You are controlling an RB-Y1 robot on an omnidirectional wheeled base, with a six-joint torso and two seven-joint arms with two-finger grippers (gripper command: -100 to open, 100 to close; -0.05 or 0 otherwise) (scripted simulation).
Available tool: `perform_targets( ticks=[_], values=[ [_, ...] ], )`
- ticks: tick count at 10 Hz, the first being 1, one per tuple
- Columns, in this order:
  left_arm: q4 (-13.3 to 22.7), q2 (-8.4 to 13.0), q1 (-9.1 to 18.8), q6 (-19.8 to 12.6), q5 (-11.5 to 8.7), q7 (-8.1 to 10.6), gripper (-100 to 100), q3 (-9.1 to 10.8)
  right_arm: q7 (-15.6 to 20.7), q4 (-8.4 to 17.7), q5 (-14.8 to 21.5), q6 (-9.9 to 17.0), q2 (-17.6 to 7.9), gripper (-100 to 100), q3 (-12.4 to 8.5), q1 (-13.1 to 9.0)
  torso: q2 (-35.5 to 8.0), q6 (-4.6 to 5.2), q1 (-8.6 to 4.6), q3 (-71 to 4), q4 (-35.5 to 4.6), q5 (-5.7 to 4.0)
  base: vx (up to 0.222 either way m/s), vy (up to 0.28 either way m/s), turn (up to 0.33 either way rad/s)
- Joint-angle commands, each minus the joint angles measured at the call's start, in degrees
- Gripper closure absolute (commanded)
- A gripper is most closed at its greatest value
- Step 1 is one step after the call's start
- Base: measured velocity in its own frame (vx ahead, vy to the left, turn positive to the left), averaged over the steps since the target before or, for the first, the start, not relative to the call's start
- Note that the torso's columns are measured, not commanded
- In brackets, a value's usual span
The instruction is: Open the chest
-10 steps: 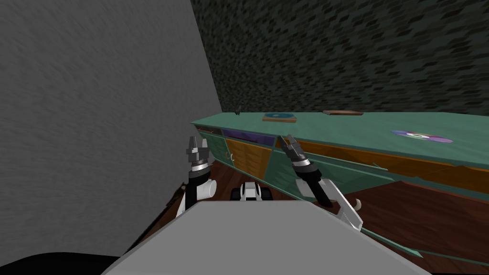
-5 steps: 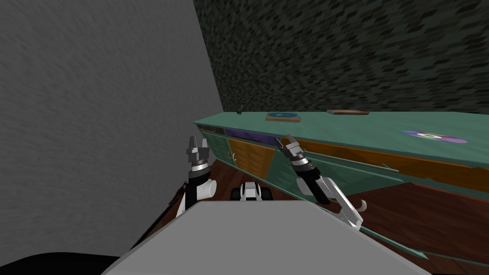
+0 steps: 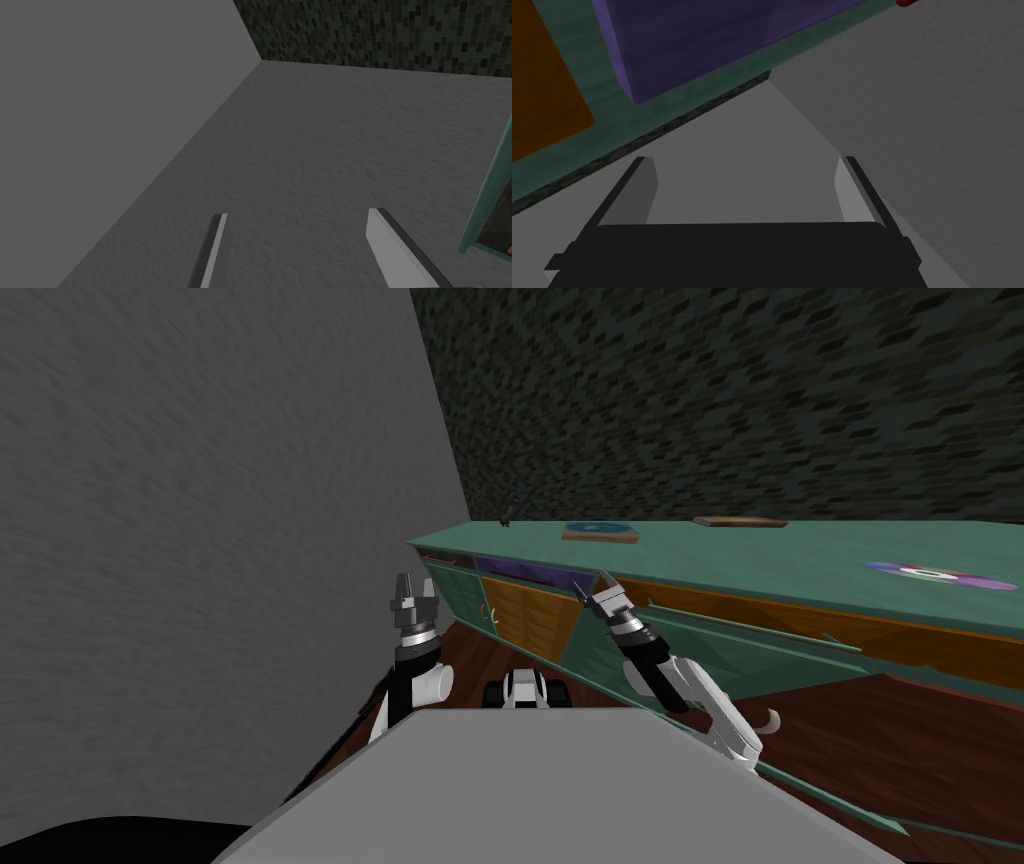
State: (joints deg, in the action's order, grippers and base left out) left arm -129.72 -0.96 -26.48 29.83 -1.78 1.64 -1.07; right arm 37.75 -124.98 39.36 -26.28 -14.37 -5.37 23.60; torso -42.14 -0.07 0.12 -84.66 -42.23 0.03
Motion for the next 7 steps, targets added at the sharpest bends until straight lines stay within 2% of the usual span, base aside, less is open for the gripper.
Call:
perform_targets(
  ticks=[1,2,3,4,6,7],
  values=[
    [0.00,0.00,0.00,0.00,0.00,0.00,0,0.00,4.22,1.01,3.45,0.25,-0.68,-100,-0.51,-0.48,-0.08,0.05,-0.08,0.05,-0.03,-0.02,-0.002,0.046,0.014],
    [0.00,0.00,0.00,0.00,0.00,0.00,0,0.00,4.60,1.01,3.45,0.25,-0.68,-100,-0.51,-0.48,-0.14,0.07,-0.14,0.09,-0.05,-0.04,-0.002,0.038,0.003],
    [0.00,0.00,0.00,0.00,0.00,0.00,0,0.00,6.83,1.58,5.53,0.50,-1.25,-100,-0.79,-0.77,-0.17,0.08,-0.18,0.11,-0.06,-0.05,-0.005,0.048,0.007],
    [0.00,0.00,0.00,0.00,0.00,0.00,0,0.00,7.01,1.58,5.53,0.50,-1.25,-100,-0.79,-0.77,-0.18,0.07,-0.12,0.12,-0.06,-0.04,-0.003,0.043,0.003],
    [0.00,0.00,0.00,0.00,0.00,0.00,0,0.00,10.77,2.83,9.39,1.03,-2.57,-100,-1.36,-1.37,-0.14,0.07,-0.11,0.09,-0.05,-0.03,-0.007,0.052,0.013],
    [0.00,0.00,0.00,0.00,0.00,0.00,0,0.00,11.82,2.83,9.69,1.03,-2.57,-100,-1.36,-1.37,-0.15,0.07,-0.09,0.10,-0.05,-0.02,-0.005,0.044,0.003]
  ],
)
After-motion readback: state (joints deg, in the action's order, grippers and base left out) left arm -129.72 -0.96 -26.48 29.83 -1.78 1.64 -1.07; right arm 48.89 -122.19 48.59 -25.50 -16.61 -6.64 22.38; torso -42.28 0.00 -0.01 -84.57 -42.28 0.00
